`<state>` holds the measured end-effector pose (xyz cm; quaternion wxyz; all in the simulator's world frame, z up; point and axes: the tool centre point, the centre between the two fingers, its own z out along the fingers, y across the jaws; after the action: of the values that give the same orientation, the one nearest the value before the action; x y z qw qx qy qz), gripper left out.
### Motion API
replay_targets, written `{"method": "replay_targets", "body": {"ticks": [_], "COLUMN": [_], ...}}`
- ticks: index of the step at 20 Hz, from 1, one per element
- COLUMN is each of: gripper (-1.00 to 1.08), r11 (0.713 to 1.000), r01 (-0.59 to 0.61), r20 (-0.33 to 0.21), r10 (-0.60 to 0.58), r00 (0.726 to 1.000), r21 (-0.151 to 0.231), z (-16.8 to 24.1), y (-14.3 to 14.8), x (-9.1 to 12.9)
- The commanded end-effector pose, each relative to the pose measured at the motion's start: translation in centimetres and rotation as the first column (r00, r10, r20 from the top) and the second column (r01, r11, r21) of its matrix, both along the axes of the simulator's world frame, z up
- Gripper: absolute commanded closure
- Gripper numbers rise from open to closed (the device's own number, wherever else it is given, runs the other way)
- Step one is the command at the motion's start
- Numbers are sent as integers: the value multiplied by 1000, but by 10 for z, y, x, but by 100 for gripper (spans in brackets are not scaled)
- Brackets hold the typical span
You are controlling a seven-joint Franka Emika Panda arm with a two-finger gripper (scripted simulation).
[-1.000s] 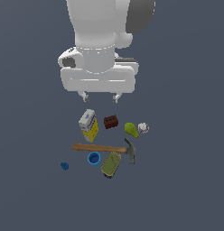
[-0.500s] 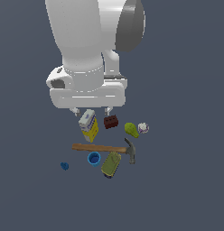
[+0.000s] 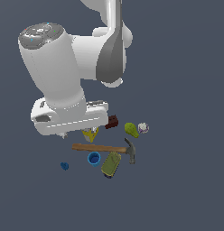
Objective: Pick up a designated object from a clutter of objects.
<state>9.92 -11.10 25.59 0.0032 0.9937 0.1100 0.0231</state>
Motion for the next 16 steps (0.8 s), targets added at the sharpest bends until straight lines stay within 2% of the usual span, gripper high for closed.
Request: {"method": "replay_targets", "body": {"ticks": [1,8,16], "gripper": [-92,-92,-92], "r11": [999,984,951], "r01": [-48,-177,-309], "r20": [-5,-21,-37], "r10": [48,177,308], "r00": [999,984,951], "r21": [-2,-6,-3], "z": [-17,-66,-122], "y": [-13,-50,-88], "x": [9,29,40]}}
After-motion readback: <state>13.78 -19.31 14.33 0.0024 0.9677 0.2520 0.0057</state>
